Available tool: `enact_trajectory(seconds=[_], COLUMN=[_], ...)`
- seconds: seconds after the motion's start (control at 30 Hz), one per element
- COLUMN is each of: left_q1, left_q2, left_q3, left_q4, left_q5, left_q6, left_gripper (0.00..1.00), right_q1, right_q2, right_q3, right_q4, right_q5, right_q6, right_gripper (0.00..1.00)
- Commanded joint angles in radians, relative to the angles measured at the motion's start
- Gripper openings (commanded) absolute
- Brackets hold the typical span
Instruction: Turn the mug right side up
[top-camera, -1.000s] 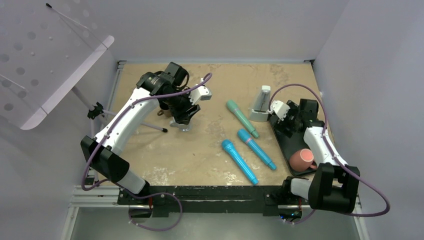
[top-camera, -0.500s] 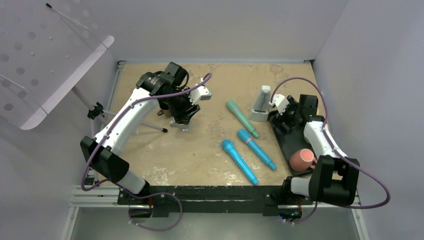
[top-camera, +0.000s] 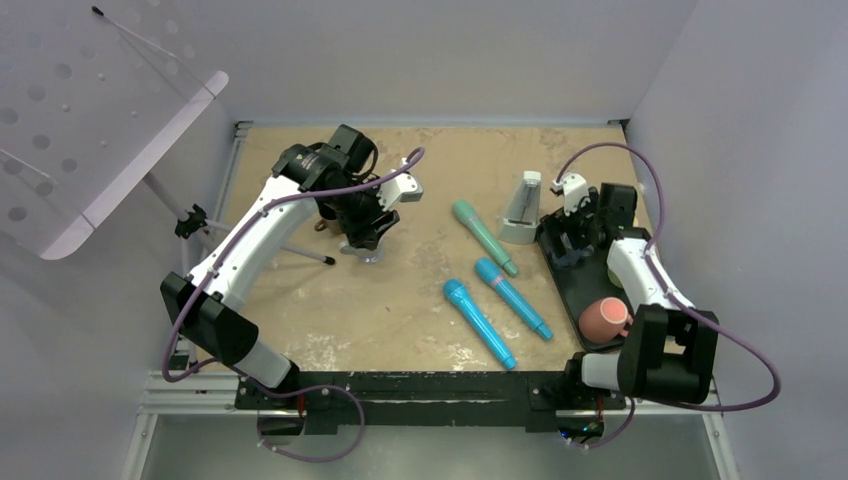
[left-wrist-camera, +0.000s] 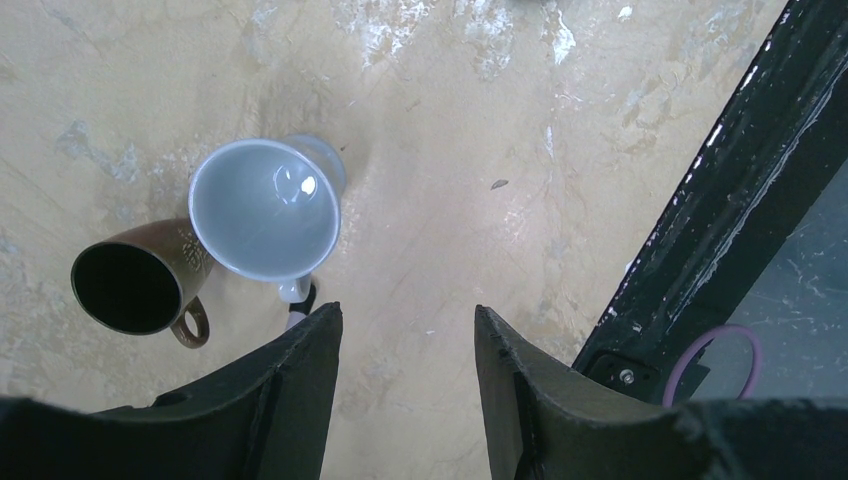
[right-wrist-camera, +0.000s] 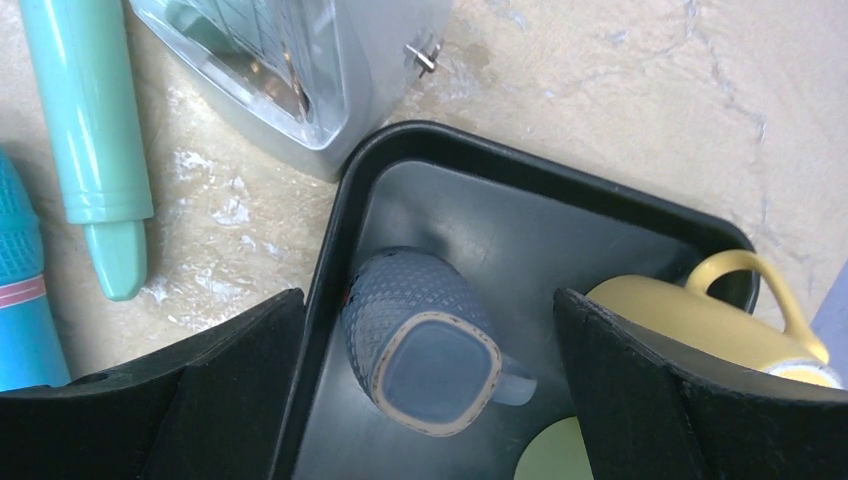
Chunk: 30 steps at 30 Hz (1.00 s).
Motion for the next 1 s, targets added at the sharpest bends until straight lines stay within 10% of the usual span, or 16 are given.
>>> enact_trajectory(seconds=[0.0, 0.73, 0.97], left_q1=[0.006, 0.005, 0.006], left_q2=[-0.011, -0.018, -0.022], left_q3=[0.019, 0.011, 0.012], left_q4=[-0.001, 0.003, 0.003], left_q5=[0.012, 0.019, 0.019], left_q6=[0.023, 0.022, 0.019], left_gripper=[0.55, 0.55, 0.55], right_q1=[-0.001, 0.0, -0.001], right_q2=[-0.017, 0.078, 0.081], right_q3=[-0.034, -0.025, -0.019], right_q4=[0.025, 0.048, 0.039], right_q5=[0.058, 0.114, 0.104], right_q6=[0.051, 0.012, 0.018], right_gripper=[0.96, 0.89, 0.43])
